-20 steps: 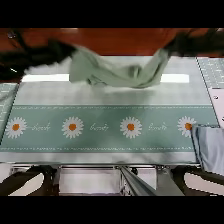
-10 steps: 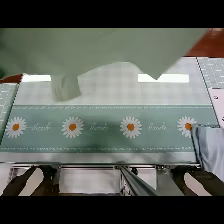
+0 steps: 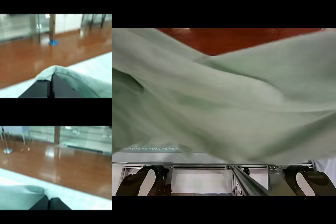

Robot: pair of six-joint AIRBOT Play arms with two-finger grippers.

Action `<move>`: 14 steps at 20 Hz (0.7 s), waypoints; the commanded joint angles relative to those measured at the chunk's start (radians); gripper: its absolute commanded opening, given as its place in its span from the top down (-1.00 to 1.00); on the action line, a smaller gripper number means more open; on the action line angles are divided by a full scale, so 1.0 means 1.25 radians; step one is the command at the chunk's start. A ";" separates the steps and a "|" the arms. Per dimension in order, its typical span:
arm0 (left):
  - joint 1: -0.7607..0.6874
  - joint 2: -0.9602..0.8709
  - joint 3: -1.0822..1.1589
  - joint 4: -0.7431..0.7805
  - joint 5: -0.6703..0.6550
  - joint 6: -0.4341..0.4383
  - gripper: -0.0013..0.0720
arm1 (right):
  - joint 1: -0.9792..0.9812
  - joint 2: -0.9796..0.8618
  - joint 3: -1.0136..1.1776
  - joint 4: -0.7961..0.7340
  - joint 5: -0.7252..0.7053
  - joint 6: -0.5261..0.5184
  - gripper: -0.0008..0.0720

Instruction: Fold the shirts.

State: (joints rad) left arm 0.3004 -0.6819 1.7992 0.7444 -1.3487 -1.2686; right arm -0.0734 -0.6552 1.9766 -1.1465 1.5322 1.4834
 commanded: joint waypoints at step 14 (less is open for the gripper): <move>-0.290 -0.525 -0.378 -0.022 0.485 0.035 0.91 | 0.000 -0.475 -0.475 -0.058 -0.475 0.049 0.93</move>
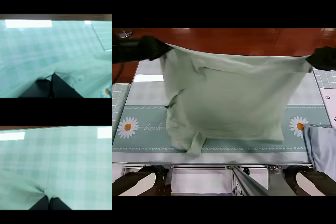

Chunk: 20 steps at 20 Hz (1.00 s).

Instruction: Fold the shirts.

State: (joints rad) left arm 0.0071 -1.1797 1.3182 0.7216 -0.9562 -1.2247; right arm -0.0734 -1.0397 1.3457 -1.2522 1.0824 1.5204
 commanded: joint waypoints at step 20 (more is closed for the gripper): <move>0.415 -0.120 -0.343 0.182 -0.296 -0.073 -0.94 | -0.374 -0.274 -0.192 0.234 0.160 -0.149 -0.76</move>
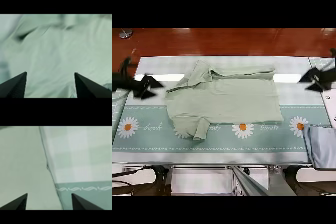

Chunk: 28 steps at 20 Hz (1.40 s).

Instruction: Fold the shirts.

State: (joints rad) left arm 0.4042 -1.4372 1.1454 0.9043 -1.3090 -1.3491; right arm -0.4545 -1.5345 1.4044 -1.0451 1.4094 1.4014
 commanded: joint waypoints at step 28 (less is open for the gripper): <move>-0.079 0.122 -0.373 -0.269 0.193 0.221 0.91 | -0.008 0.176 -0.607 0.200 -0.244 -0.086 -0.76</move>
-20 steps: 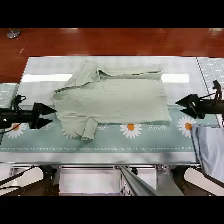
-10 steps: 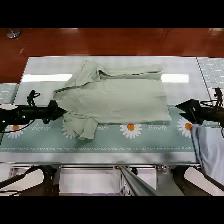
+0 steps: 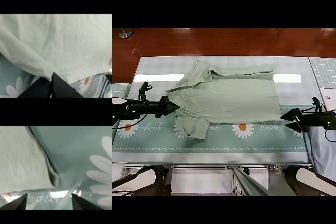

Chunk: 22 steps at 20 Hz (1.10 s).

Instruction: Fold the shirts.

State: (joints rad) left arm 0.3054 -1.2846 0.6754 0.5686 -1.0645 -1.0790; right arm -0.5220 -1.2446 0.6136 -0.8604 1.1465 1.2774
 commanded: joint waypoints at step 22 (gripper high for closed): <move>0.000 0.201 1.021 0.237 -0.067 -0.160 0.91 | 0.215 0.072 1.210 -0.080 0.173 0.181 0.93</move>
State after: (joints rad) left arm 0.3046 -1.0882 1.7161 0.6537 -1.1263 -1.2102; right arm -0.2531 -1.2819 2.0167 -0.9016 1.3449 1.4776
